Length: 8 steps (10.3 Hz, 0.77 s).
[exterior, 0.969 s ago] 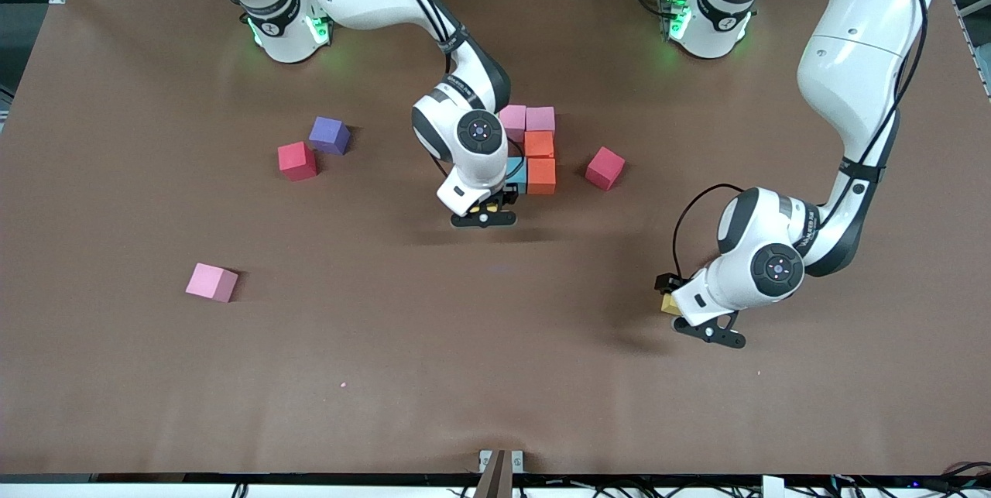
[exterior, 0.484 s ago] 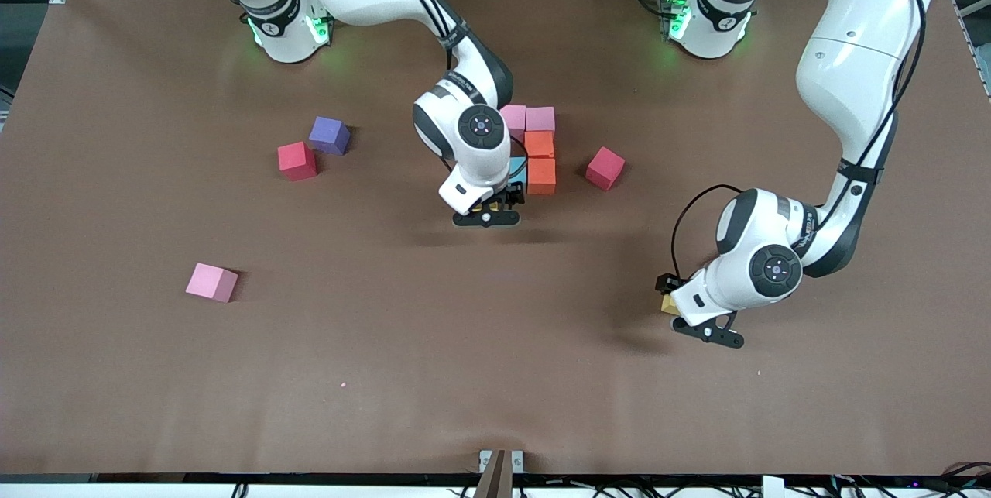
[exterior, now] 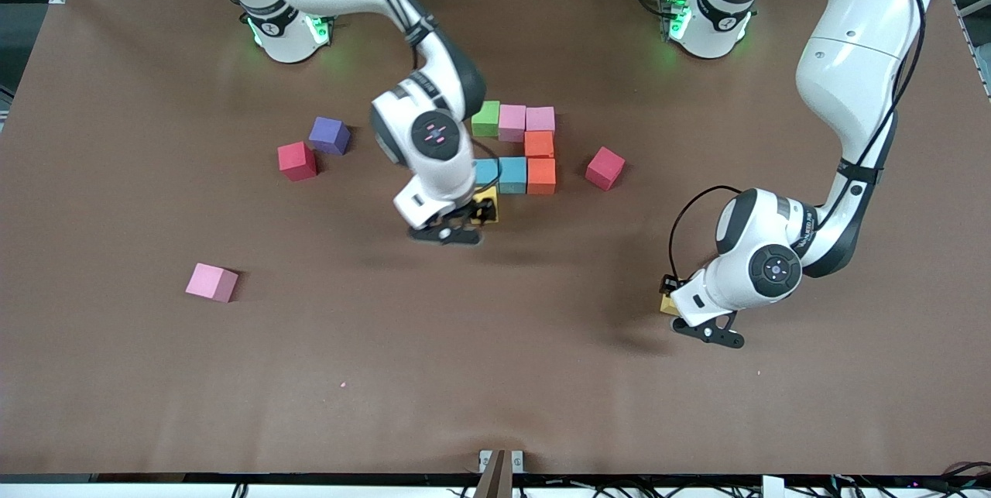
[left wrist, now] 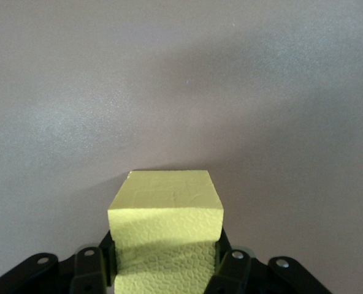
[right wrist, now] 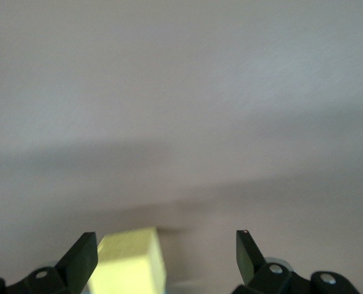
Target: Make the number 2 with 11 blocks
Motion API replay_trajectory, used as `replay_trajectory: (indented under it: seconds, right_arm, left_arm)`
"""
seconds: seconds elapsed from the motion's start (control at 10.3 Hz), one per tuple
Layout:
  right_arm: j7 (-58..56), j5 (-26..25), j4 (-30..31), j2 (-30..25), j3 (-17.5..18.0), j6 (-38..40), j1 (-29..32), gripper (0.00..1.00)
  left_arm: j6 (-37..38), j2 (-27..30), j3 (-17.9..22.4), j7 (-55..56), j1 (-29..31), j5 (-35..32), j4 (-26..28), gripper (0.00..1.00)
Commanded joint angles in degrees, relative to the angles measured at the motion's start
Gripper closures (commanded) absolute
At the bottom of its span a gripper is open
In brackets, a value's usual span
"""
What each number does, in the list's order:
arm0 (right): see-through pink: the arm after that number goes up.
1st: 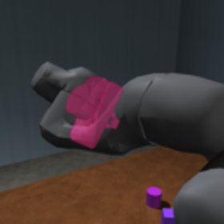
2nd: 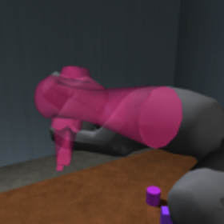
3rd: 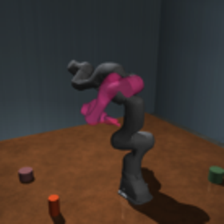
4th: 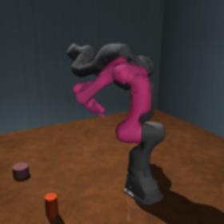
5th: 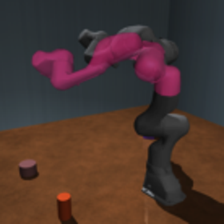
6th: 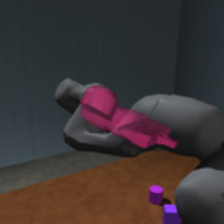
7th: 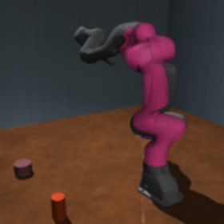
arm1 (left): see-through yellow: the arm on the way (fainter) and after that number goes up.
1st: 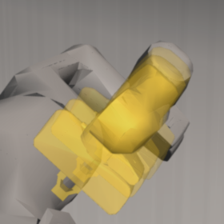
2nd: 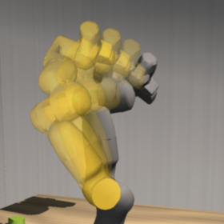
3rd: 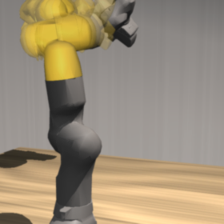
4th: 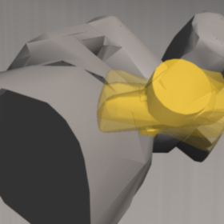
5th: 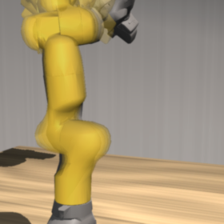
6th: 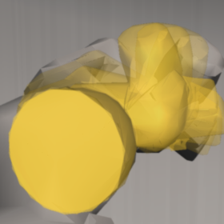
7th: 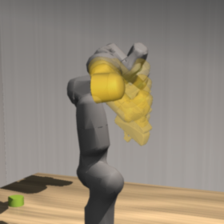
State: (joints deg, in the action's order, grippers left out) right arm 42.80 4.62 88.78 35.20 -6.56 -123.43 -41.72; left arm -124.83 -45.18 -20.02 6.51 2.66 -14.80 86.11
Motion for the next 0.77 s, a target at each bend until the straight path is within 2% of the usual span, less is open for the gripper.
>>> replay_trajectory:
  seconds: [0.0,0.29,0.39,0.48,0.68]
  right_arm:
    - [-0.08,-0.49,0.86,-1.63,0.76,0.65,6.01,0.00]
    - [-6.64,-0.58,1.21,-2.06,0.76,5.99,14.79,0.00]
    - [-9.46,-0.58,1.65,-2.42,0.76,6.53,18.22,0.00]
    - [-12.18,-0.58,1.65,-2.42,0.76,7.23,21.21,0.00]
    - [-18.07,-1.19,1.74,-2.60,0.24,7.42,27.62,0.00]
  left_arm:
    - [-0.15,0.70,-0.11,6.38,-2.82,-1.28,-0.33,0.46]
    - [-0.15,0.97,-0.55,21.38,-8.44,-0.84,-0.68,0.46]
    - [-0.15,0.97,-1.94,26.05,-9.68,-0.49,-0.86,0.46]
    - [-0.15,0.53,-3.26,30.10,-10.82,0.29,-2.25,0.46]
    - [-0.41,-0.17,-3.19,34.95,-15.03,2.66,-4.72,0.46]
